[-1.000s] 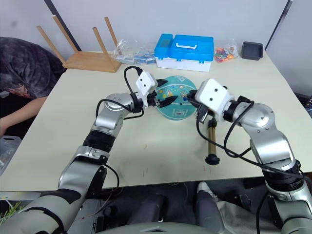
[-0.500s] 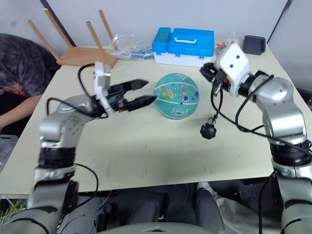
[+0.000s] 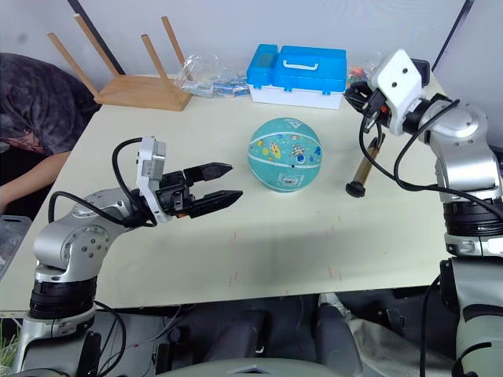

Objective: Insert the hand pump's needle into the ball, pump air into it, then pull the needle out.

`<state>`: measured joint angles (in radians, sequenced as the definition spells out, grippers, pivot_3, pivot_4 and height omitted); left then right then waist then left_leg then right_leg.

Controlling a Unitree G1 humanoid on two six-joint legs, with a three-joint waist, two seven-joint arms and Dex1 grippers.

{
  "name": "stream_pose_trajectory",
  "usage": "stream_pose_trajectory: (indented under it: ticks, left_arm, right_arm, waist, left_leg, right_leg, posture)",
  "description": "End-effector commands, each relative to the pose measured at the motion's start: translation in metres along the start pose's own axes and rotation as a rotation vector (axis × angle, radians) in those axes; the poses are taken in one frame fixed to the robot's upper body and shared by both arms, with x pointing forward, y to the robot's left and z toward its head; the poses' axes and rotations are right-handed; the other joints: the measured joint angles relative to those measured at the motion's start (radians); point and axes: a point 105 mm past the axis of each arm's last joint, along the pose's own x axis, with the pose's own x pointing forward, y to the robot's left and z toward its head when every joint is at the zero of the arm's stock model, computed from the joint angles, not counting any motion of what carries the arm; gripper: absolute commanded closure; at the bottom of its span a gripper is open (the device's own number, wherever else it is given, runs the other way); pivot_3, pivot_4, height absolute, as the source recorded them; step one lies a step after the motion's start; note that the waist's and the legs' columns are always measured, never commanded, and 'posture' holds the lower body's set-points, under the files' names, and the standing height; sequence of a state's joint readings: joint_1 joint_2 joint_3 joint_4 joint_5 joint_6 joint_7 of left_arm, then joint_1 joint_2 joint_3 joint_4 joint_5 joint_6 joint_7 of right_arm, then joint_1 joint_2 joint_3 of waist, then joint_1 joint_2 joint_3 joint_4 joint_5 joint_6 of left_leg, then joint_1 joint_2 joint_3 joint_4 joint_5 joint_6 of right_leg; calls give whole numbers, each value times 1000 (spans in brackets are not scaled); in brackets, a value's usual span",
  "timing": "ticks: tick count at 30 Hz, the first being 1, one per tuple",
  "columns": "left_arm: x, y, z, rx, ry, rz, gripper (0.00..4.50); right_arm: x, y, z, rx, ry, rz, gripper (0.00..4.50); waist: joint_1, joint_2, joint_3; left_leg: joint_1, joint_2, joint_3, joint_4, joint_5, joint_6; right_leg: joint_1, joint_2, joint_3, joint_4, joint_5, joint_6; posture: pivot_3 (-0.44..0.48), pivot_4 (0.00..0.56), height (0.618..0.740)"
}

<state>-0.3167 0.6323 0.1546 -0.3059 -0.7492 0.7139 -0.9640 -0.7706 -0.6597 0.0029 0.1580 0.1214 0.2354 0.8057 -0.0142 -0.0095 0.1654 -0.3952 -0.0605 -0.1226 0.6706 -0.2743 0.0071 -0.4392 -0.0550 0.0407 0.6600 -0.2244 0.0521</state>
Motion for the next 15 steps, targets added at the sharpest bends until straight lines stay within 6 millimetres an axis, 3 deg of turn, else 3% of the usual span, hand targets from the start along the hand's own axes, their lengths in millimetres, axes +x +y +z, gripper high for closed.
stream_pose_trajectory:
  ticks: [1,15]
  left_arm:
    - [-5,-4,3,40,-26,5,0]
    - [-13,-10,-25,4,-4,40,0]
  right_arm:
    - [-6,5,-16,23,23,-17,4115]
    - [-48,52,-88,215,218,27,4115]
  waist:
    - [0,0,0]
    - [0,0,0]
  left_leg:
    - [0,0,0,0,0,0]
    - [3,2,3,0,0,0]
  right_leg:
    - [0,0,0,0,0,0]
    - [1,1,2,1,1,-1]
  posture:
    - [0,150,740]
    - [0,150,740]
